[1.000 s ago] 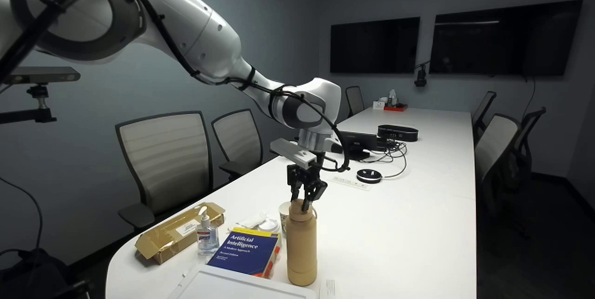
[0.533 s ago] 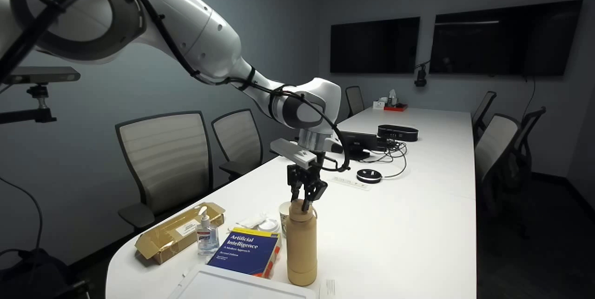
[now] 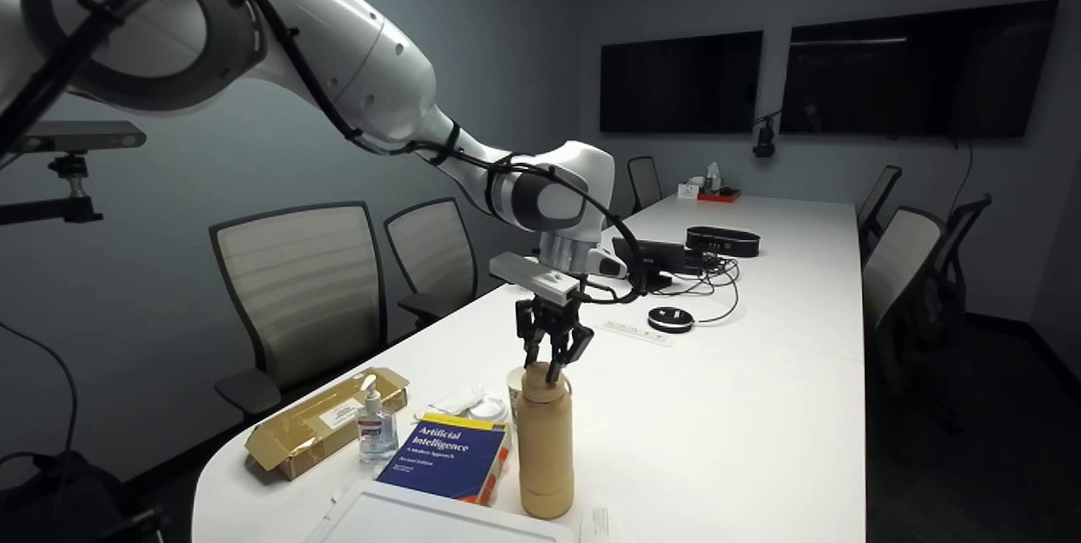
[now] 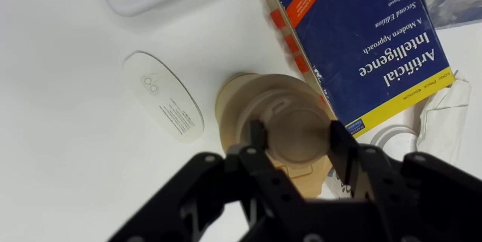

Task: Remove the lid from the beige bottle.

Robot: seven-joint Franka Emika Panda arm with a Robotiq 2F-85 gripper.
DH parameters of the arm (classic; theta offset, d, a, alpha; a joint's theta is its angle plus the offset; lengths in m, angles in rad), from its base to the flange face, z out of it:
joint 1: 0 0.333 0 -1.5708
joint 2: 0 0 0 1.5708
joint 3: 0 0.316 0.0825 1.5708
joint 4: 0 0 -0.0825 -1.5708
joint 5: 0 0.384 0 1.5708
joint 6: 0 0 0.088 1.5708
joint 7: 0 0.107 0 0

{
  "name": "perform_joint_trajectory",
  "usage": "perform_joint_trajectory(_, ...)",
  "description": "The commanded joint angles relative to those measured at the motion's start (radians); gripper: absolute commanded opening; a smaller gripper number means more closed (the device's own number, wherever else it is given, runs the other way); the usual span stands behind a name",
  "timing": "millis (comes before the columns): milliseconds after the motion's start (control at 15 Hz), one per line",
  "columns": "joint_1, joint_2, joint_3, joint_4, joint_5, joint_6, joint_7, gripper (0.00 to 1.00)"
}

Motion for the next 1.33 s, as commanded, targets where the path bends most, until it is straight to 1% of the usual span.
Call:
perform_joint_trajectory(0, -0.004, -0.012, 0.016, 0.018, -0.029, -0.051, -0.064, 0.20)
perform_joint_trajectory(400, -0.002, 0.000, 0.028, 0.037, -0.069, -0.071, -0.152, 0.20)
perform_joint_trajectory(867, -0.002, 0.022, 0.048, 0.084, -0.128, -0.136, -0.295, 0.20)
perform_joint_trajectory(1267, 0.002, 0.047, 0.060, 0.127, -0.147, -0.139, -0.375, 0.20)
